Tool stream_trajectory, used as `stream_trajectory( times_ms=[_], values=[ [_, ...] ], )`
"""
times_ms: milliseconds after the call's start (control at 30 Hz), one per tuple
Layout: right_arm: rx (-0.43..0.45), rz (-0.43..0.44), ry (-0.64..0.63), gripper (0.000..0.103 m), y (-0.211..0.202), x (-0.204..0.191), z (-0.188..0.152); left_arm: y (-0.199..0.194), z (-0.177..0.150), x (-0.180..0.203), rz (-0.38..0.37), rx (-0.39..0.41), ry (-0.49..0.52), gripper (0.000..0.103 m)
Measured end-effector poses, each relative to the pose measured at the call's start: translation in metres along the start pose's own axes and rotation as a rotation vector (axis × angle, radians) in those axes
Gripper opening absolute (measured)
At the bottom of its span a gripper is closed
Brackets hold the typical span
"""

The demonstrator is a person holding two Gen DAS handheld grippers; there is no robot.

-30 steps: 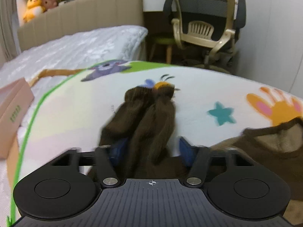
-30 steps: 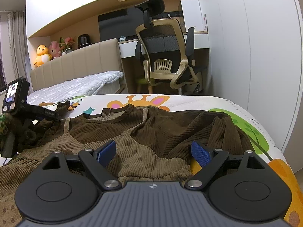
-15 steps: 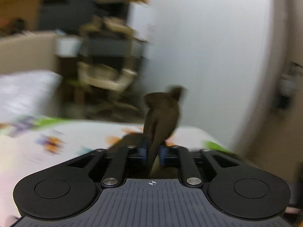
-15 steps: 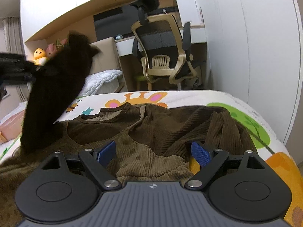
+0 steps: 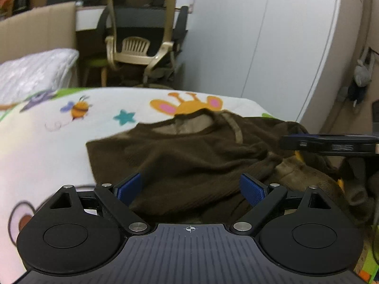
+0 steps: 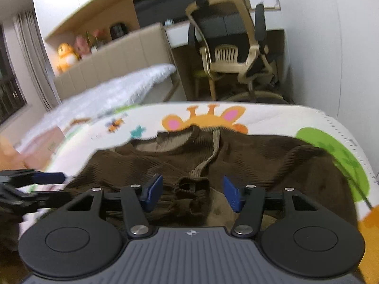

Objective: Fold clothes

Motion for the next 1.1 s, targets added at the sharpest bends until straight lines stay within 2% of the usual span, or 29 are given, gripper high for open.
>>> stream_trajectory(
  times_ms=[33, 100, 133, 167, 233, 367, 433, 533, 567, 600, 700, 767, 867, 933, 1000, 1100],
  values=[
    [-0.028, 0.001, -0.009, 0.057, 0.012, -0.004, -0.001, 0.001, 0.000, -0.006, -0.006, 0.003, -0.016, 0.094],
    [-0.077, 0.000, -0.037, 0.040, 0.033, -0.013, -0.004, -0.001, 0.000, -0.014, -0.031, 0.013, -0.055, 0.094],
    [-0.075, -0.008, -0.071, 0.037, 0.036, -0.020, -0.003, -0.003, 0.000, -0.018, -0.052, 0.019, -0.079, 0.095],
    [-0.055, -0.019, -0.111, 0.025, 0.034, -0.027, 0.003, -0.005, 0.001, -0.022, -0.072, 0.025, -0.101, 0.095],
    [-0.014, -0.039, -0.190, 0.014, 0.031, -0.040, 0.013, -0.006, 0.007, -0.024, -0.103, 0.040, -0.123, 0.096],
    [0.104, -0.120, -0.256, 0.012, 0.013, -0.038, 0.050, 0.000, 0.026, -0.021, -0.136, 0.091, -0.117, 0.097],
    [0.062, -0.121, -0.239, 0.013, 0.021, -0.026, 0.059, 0.012, 0.028, -0.023, -0.150, 0.089, -0.133, 0.097],
    [-0.059, -0.141, -0.178, 0.017, 0.050, -0.001, 0.046, 0.038, 0.019, -0.023, -0.153, 0.035, -0.175, 0.097],
    [-0.086, -0.153, -0.171, 0.025, 0.057, 0.005, 0.039, 0.045, 0.013, -0.024, -0.153, 0.010, -0.193, 0.097],
    [-0.099, -0.168, -0.179, 0.039, 0.061, 0.009, 0.031, 0.052, 0.007, -0.025, -0.149, -0.011, -0.206, 0.097],
    [-0.068, -0.179, -0.191, 0.056, 0.044, 0.019, 0.026, 0.058, -0.007, -0.023, -0.120, -0.023, -0.181, 0.098],
    [-0.026, -0.184, -0.200, 0.060, 0.020, 0.024, 0.030, 0.058, -0.012, -0.017, -0.104, -0.009, -0.133, 0.098],
    [0.084, -0.303, -0.236, 0.064, -0.034, 0.034, 0.038, 0.059, -0.017, -0.011, -0.089, 0.005, -0.081, 0.101],
    [0.120, -0.345, -0.195, 0.068, -0.071, 0.048, 0.033, 0.060, -0.017, -0.011, -0.097, 0.007, -0.085, 0.102],
    [0.110, -0.357, -0.126, 0.068, -0.097, 0.063, 0.020, 0.059, -0.018, -0.013, -0.111, 0.011, -0.099, 0.103],
    [0.045, -0.334, -0.033, 0.068, -0.117, 0.078, -0.014, 0.060, -0.018, -0.013, -0.118, 0.016, -0.105, 0.103]
  ],
)
Point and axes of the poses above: each gripper's, at about its wrist camera, not at the fingertips, and y roughly the way its jaws point, x to its right, z to its top, the point moved 1 cm from there along y, roughly the way its jaws point, and after that the axes turned 5 degrees about -y, right-handed, at the moved point
